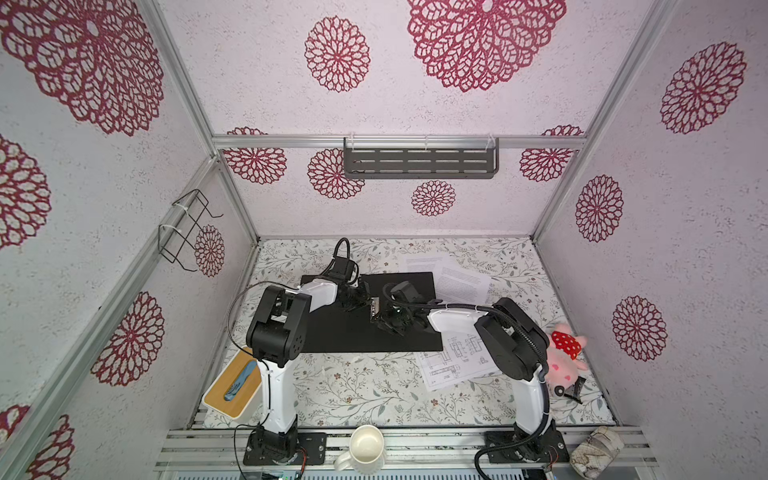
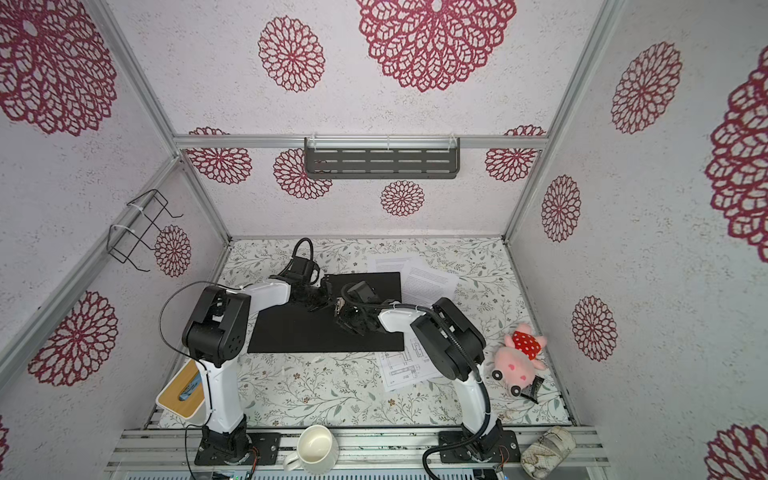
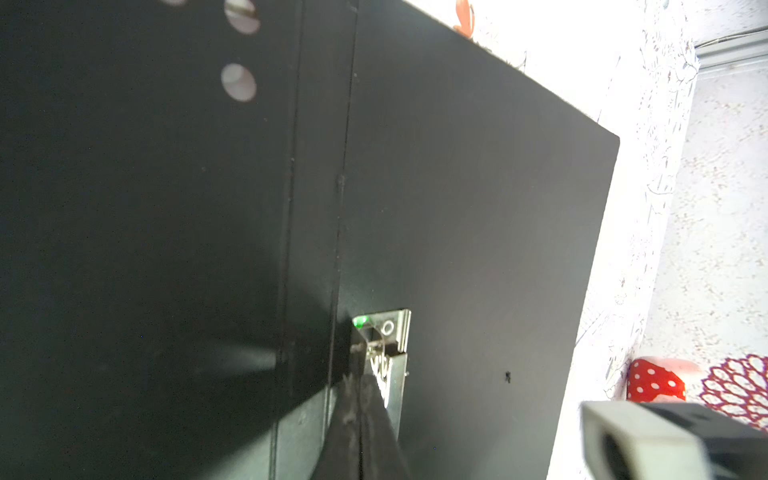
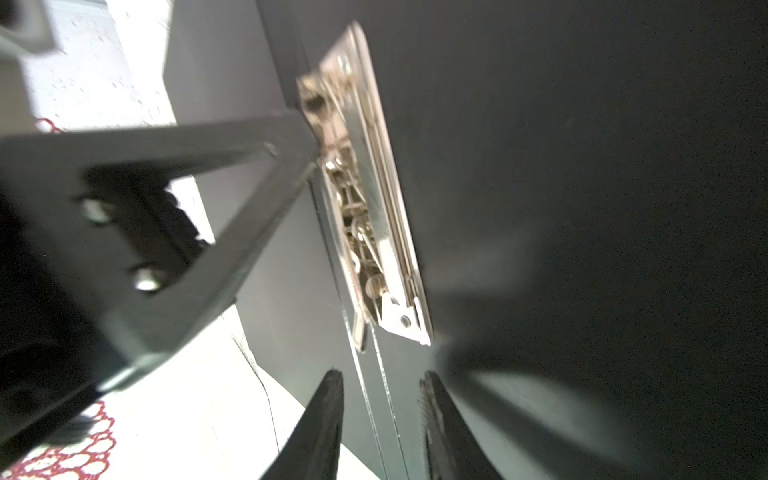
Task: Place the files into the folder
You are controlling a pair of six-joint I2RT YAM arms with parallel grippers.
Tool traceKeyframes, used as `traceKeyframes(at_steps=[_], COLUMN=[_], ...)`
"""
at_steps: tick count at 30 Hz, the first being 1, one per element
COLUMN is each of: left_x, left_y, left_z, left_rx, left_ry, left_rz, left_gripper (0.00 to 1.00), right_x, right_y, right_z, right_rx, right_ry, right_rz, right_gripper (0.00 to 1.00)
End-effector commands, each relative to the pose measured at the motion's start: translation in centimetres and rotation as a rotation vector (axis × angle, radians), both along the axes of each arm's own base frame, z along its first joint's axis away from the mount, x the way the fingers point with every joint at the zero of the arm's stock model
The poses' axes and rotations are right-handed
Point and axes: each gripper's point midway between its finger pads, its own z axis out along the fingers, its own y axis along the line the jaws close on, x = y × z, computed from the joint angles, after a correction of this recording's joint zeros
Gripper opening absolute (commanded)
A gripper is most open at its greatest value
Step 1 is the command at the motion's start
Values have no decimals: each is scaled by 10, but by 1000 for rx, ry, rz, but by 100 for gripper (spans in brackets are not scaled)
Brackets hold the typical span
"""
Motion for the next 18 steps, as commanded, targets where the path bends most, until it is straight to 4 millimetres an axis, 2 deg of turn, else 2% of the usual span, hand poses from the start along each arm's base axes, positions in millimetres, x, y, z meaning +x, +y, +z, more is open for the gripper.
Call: traceKeyframes(at_steps=[1,18], left_x=[-10,-17], left_y=[1,2], left_z=[-3,-9], left_rx=[10,27], left_ry=[28,33], left_rz=[2,-34], left_gripper=[0,0], right_x=[8,12], right_y=[13,14], right_z=[20,11], right_rx=[61,65], right_ry=[-19,-13], right_rz=[-2,-26], right_gripper=[31,19])
